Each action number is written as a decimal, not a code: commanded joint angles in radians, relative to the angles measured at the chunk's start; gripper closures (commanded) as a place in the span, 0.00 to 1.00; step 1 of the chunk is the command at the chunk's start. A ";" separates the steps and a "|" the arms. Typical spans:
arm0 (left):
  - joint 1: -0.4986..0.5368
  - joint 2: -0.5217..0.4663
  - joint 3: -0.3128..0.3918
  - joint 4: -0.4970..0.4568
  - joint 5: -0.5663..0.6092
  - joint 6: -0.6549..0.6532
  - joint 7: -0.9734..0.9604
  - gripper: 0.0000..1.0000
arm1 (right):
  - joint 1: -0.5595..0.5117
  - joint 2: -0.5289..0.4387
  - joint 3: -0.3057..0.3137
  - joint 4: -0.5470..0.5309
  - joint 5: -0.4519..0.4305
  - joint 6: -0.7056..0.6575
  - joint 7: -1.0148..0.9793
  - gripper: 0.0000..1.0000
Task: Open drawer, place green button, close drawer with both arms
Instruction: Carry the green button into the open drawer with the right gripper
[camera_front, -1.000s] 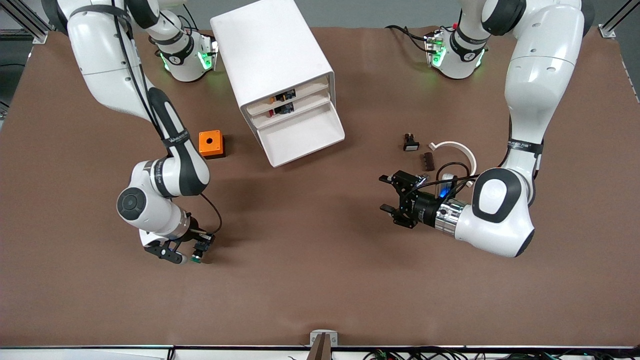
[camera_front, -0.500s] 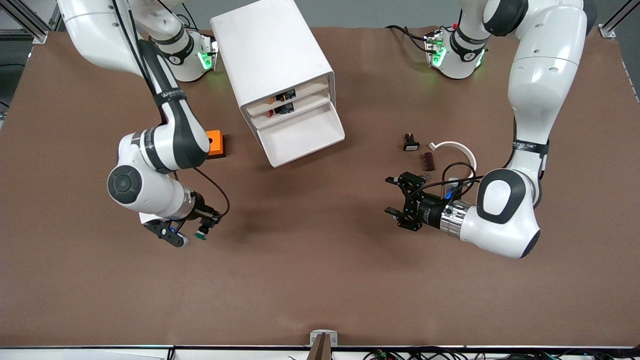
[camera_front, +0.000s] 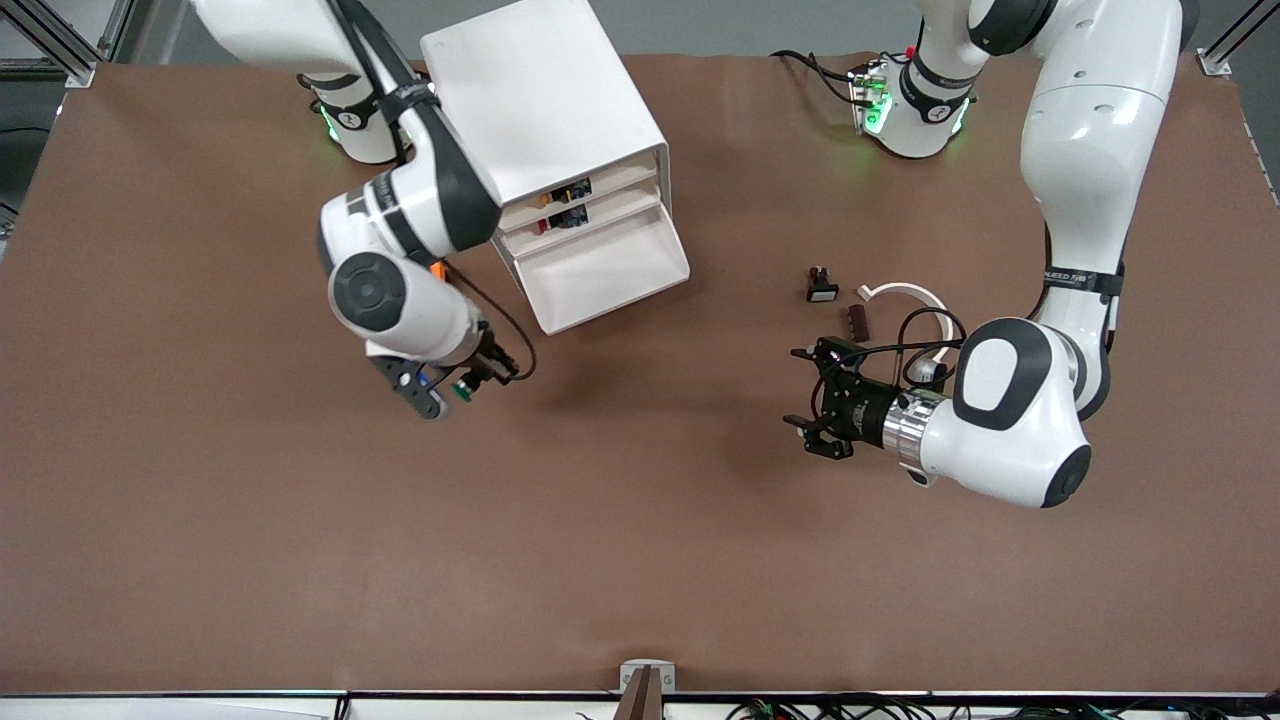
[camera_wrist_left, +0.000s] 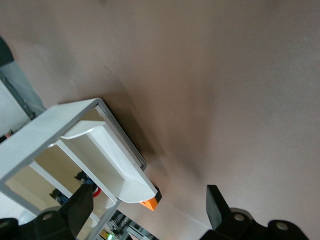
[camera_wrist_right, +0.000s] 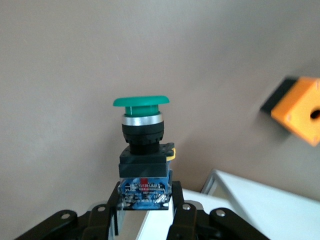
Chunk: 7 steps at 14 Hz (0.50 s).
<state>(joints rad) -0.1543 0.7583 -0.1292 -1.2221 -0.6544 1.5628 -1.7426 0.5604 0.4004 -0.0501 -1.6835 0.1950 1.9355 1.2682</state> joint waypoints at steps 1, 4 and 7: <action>-0.002 -0.016 0.000 -0.014 0.021 -0.004 0.115 0.01 | 0.087 -0.037 -0.013 -0.050 0.012 0.007 0.184 1.00; -0.002 -0.016 0.002 -0.014 0.022 0.000 0.221 0.01 | 0.189 -0.035 -0.014 -0.084 0.009 0.043 0.351 1.00; -0.037 -0.013 0.002 -0.016 0.091 0.003 0.305 0.01 | 0.252 -0.023 -0.013 -0.090 -0.008 0.091 0.459 1.00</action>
<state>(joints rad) -0.1618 0.7584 -0.1295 -1.2259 -0.6213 1.5631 -1.4856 0.7779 0.3968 -0.0505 -1.7420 0.1940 1.9979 1.6666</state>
